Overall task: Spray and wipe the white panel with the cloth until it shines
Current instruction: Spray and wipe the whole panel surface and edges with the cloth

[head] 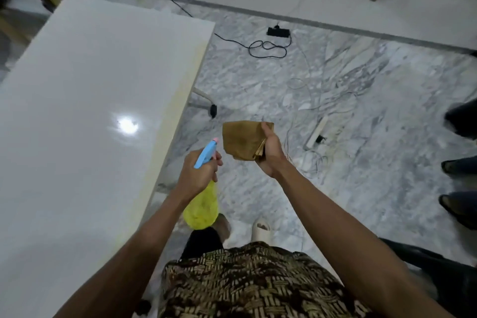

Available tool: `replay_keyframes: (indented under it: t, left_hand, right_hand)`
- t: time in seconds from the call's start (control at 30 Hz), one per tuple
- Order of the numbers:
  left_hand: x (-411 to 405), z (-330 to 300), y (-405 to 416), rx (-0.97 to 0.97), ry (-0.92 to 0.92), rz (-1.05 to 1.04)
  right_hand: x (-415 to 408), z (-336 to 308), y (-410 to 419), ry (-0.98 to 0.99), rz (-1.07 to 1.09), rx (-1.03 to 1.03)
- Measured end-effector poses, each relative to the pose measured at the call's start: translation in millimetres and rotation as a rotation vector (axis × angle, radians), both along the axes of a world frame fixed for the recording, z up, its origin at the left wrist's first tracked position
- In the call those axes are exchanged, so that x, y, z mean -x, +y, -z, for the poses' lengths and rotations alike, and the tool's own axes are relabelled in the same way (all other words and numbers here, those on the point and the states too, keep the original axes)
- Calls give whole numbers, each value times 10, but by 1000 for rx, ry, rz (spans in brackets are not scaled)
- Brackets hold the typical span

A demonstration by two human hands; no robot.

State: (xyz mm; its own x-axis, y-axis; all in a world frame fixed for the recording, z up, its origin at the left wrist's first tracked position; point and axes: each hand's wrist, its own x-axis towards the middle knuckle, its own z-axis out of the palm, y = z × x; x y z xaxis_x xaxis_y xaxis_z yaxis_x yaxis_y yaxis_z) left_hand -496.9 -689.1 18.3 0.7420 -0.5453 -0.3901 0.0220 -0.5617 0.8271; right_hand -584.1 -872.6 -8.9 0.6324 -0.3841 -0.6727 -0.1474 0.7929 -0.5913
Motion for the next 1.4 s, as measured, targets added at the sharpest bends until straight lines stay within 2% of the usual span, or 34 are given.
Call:
replay_keyframes:
  t: [0.23,0.37,0.53,0.9,1.1,1.23,1.4]
  left_hand:
    - [-1170,-130,-304,18,28,-10]
    - [-1759,-265,-476,81,16,21]
    - [-2331,-357,-619,48,-33,38]
    - [-3138,-217,-1245,-83,56,-144]
    - [-3428,-329,-1721,1,82,-191]
    - [-3576,-378,-2032,35,104,-261]
    - [-3833,-392,-2297,36,101,-331]
  right_hand:
    - [-1352,-65,-246,-72,17,17]
    - [-1926,-179,-360,-126,43,47]
    - [-2460,-299,-450,-107,24,27]
    - [-3374,-246,-1091,-78,-111,-8]
    - [-3828,-259,-1648,-64,-154,-16]
    - [-4098,-119,-2126,20,-171,98]
    - [-4554,-106,-2793,247,-214,547]
